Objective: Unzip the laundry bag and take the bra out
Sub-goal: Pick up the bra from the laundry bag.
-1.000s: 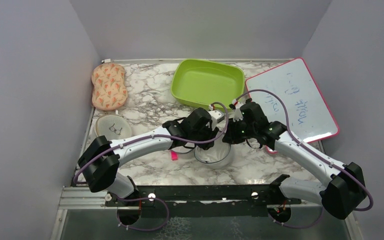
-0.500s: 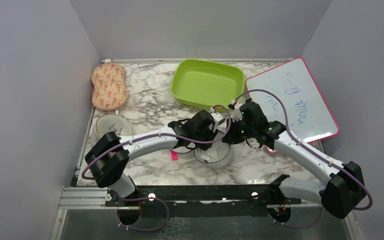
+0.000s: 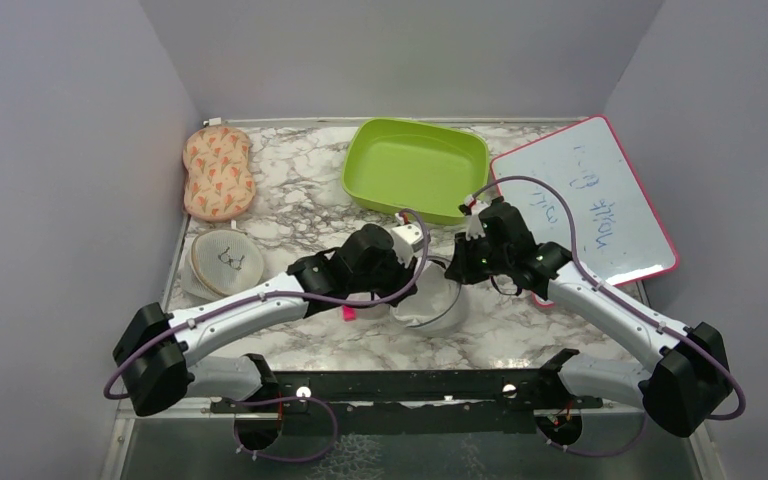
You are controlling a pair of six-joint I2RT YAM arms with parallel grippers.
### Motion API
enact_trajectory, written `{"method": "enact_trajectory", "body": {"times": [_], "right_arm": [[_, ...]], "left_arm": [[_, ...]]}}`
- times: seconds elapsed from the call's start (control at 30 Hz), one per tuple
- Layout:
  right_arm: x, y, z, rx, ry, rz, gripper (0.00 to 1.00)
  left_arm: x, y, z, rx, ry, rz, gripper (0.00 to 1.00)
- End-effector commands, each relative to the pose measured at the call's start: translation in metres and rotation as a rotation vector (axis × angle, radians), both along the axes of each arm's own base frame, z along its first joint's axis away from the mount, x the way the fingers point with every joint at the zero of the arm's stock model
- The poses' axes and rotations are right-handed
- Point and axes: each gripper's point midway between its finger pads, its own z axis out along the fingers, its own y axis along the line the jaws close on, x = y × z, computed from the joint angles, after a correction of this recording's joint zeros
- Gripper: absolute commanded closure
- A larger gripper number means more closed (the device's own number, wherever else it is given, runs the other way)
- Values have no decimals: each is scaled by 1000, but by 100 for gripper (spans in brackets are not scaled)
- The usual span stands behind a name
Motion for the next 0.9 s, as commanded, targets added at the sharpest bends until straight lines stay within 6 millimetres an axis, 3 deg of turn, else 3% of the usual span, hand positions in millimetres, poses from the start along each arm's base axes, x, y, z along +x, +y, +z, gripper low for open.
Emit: {"method": "enact_trajectory", "body": {"times": [0.0, 0.33, 0.47, 0.6, 0.87], "right_arm": [[15, -4, 9, -7, -52, -83, 92], [12, -1, 21, 15, -111, -16, 91], [13, 0, 19, 24, -137, 4, 91], [12, 2, 19, 32, -126, 10, 90], [4, 10, 21, 102, -120, 28, 90]], "left_arm": [[-10, -3, 32, -115, -57, -53, 100], [5, 11, 170, -467, -227, 127, 100], [17, 12, 212, -527, -284, 181, 100], [52, 20, 238, -477, -312, 352, 100], [121, 35, 278, -495, -316, 469, 100]]}}
